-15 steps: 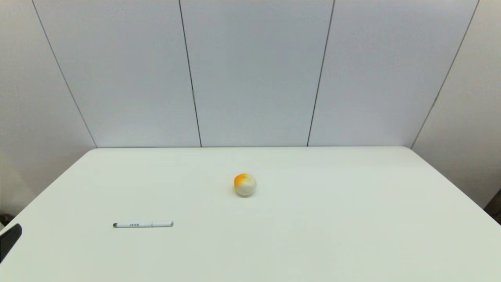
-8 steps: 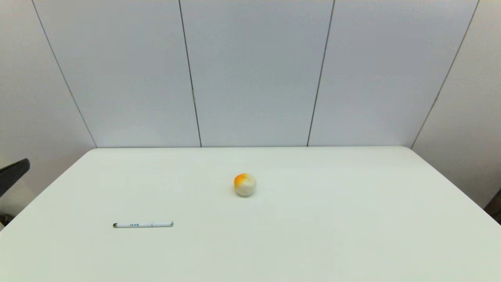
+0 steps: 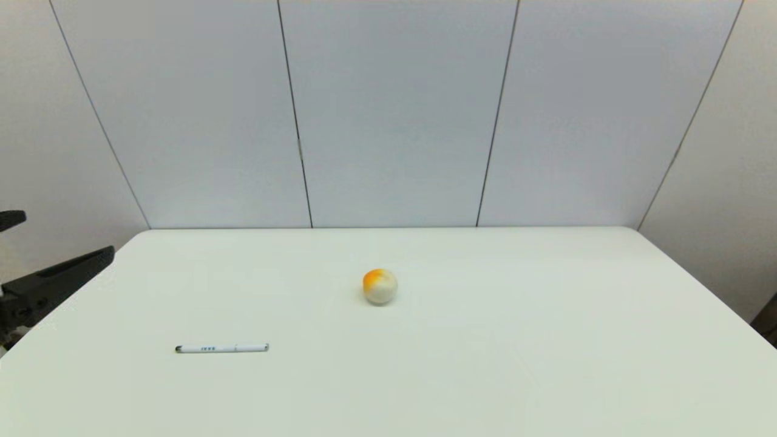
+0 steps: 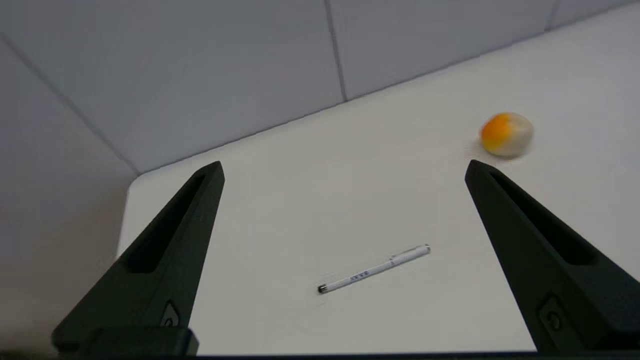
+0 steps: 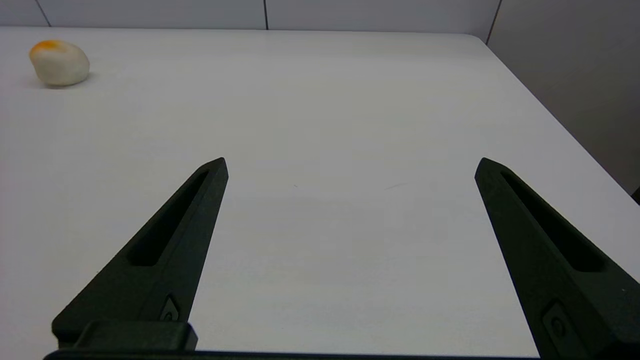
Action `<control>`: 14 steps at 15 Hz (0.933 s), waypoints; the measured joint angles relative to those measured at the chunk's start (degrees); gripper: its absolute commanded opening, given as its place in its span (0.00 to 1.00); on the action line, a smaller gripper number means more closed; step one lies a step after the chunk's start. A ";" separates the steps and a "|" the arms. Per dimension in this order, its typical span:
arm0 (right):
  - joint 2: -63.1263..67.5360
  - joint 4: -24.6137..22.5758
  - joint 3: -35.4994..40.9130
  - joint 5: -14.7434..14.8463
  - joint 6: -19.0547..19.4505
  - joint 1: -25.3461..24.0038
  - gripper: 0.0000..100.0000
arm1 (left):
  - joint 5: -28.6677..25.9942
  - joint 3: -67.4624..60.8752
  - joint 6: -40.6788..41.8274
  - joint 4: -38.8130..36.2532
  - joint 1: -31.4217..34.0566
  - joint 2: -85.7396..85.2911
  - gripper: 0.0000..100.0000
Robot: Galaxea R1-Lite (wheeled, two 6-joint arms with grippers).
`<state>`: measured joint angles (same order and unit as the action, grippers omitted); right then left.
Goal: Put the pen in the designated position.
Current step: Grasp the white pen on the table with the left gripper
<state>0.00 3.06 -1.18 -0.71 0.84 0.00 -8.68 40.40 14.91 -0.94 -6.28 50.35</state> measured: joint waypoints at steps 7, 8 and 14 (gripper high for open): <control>0.00 0.00 0.00 0.00 0.01 0.00 1.00 | -25.38 0.11 12.01 -0.10 8.62 7.09 1.00; 0.00 0.00 0.00 -0.02 0.04 0.00 1.00 | -29.00 0.12 14.32 -0.10 10.29 8.45 1.00; 0.00 0.00 0.00 -0.02 0.01 0.00 1.00 | -41.24 2.45 31.09 2.39 17.05 16.79 1.00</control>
<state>0.00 3.06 -1.18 -0.73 0.85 0.00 -49.92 42.85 46.00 1.45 10.78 67.13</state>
